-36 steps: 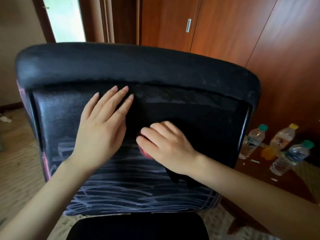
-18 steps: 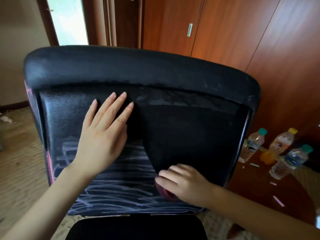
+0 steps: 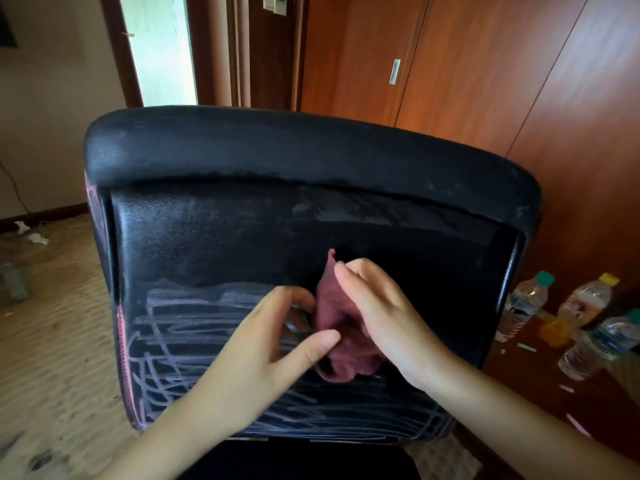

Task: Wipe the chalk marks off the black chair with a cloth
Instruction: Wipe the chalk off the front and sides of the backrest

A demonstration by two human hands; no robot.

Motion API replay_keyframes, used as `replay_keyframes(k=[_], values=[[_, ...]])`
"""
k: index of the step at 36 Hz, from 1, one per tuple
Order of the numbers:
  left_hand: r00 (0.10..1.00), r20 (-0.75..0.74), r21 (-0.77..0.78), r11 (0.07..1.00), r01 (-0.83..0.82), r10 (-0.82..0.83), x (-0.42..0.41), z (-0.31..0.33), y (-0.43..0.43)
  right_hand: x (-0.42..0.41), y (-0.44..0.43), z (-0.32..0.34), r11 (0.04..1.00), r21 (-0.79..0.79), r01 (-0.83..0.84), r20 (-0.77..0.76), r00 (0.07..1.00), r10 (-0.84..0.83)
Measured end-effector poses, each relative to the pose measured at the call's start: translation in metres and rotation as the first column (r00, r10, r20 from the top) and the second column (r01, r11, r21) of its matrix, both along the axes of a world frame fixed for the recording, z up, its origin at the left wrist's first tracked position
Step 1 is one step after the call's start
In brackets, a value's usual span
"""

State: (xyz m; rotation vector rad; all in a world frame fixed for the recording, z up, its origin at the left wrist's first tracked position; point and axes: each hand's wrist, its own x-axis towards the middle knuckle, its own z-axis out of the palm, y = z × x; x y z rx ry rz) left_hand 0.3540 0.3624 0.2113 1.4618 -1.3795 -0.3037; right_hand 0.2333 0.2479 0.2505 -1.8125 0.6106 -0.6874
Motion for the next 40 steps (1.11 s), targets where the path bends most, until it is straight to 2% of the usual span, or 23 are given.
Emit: replay_keyframes(k=[4,6,8,10,12,14,15,17,19,21,22,23,25,27,30,32,34,36,38,40], values=[[0.988,-0.148,0.082,0.994,0.067,-0.054,-0.003,0.001,0.001,-0.005,0.000,0.008,0.987,0.131,-0.092,-0.002,0.996,0.093],[0.986,-0.166,0.087,0.996,0.033,-0.018,-0.002,0.001,0.000,-0.008,0.000,0.008,0.979,0.155,-0.133,0.001,0.991,0.135],[0.969,-0.246,0.074,0.997,0.024,-0.005,0.000,0.002,-0.001,-0.010,0.000,0.006,0.981,0.125,-0.148,-0.018,0.988,0.152],[0.905,-0.421,0.037,0.996,0.079,-0.057,0.001,0.004,-0.002,-0.013,-0.002,0.006,0.985,0.098,-0.143,-0.038,0.988,0.147],[0.793,-0.602,0.006,0.993,0.116,-0.089,0.004,0.003,-0.001,-0.018,-0.006,0.005,0.990,0.061,-0.125,-0.064,0.990,0.129],[0.649,-0.753,-0.018,0.989,0.144,-0.108,0.008,0.002,0.003,-0.023,-0.010,0.001,0.995,-0.079,-0.065,-0.094,0.994,0.057],[0.590,-0.799,-0.025,0.986,0.167,-0.120,0.011,0.001,0.004,-0.025,-0.011,-0.002,0.976,-0.216,-0.020,-0.085,0.996,0.002],[0.508,-0.847,-0.044,0.973,0.225,-0.156,0.015,0.001,0.006,-0.029,-0.013,-0.006,0.846,-0.533,0.031,-0.028,0.998,-0.054],[0.437,-0.877,-0.064,0.950,0.305,-0.200,0.014,0.002,0.007,-0.031,-0.010,-0.007,0.694,-0.717,-0.068,-0.048,0.998,0.048],[0.367,-0.900,-0.090,0.924,0.372,-0.235,0.011,0.003,0.008,-0.032,-0.004,-0.008,0.602,-0.764,-0.232,-0.169,0.973,0.159],[0.347,-0.903,-0.102,0.911,0.399,-0.253,0.009,0.003,0.008,-0.031,-0.001,-0.009,0.585,-0.755,-0.294,-0.220,0.956,0.196],[0.342,-0.901,-0.108,0.902,0.418,-0.267,0.008,0.004,0.008,-0.030,0.000,-0.011,0.601,-0.725,-0.336,-0.252,0.942,0.223],[0.391,-0.881,-0.087,0.904,0.419,-0.265,0.006,0.005,0.009,-0.029,0.001,-0.017,0.717,-0.604,-0.347,-0.251,0.937,0.242],[0.550,-0.812,0.001,0.941,0.339,-0.197,0.006,0.005,0.009,-0.028,-0.003,-0.024,0.748,-0.607,-0.268,-0.195,0.963,0.186],[0.863,-0.504,0.098,0.994,0.053,0.004,0.014,0.006,0.013,-0.034,-0.011,-0.028,0.744,-0.653,-0.142,-0.105,0.990,0.097],[0.955,-0.278,0.079,0.993,-0.087,0.106,0.021,0.008,0.016,-0.038,-0.018,-0.026,0.705,-0.708,-0.038,-0.061,0.998,-0.007],[0.979,-0.065,0.030,0.981,-0.192,0.194,0.027,0.010,0.017,-0.039,-0.025,-0.017,0.604,-0.792,0.092,-0.004,0.988,-0.156],[0.940,0.195,-0.083,0.959,-0.269,0.281,0.032,0.014,0.015,-0.035,-0.032,-0.003,0.460,-0.858,0.228,0.118,0.959,-0.256],[0.822,0.419,-0.221,0.922,-0.319,0.385,0.035,0.017,0.010,-0.027,-0.035,0.010,0.263,-0.917,0.299,0.238,0.941,-0.241],[0.677,0.542,-0.328,0.867,-0.375,0.498,0.039,0.020,0.005,-0.012,-0.035,0.015,0.017,-0.961,0.276,0.265,0.935,-0.235]])
